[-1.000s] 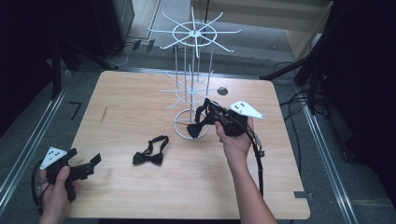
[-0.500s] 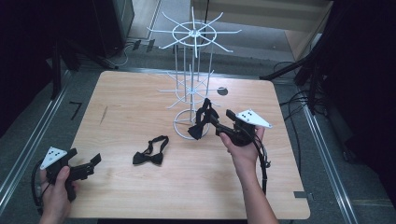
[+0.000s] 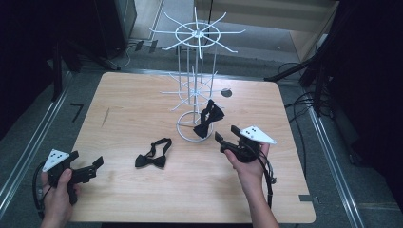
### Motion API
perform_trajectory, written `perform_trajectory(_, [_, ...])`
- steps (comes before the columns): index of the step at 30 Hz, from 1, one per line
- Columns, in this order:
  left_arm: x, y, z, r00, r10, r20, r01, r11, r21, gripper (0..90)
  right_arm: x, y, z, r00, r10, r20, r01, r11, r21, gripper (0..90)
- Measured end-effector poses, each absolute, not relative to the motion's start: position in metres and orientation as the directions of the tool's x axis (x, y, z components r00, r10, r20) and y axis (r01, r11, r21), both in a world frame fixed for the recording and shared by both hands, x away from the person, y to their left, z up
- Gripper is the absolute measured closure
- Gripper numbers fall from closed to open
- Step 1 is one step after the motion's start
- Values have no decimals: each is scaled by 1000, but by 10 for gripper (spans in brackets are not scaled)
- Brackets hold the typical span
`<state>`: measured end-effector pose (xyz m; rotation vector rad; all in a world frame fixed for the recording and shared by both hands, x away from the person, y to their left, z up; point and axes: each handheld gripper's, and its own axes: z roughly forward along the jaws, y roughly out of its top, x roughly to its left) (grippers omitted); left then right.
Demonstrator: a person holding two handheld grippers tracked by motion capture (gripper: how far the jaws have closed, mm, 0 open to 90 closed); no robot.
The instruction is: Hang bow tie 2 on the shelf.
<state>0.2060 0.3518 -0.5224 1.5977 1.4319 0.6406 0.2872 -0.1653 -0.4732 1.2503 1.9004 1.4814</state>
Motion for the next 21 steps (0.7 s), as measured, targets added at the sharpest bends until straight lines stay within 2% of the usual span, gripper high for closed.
perform_trajectory(21, [206,352,-522,204,963,-175,518,46,854,0,274,-118,-495,-551,809,203,444,79,892,366])
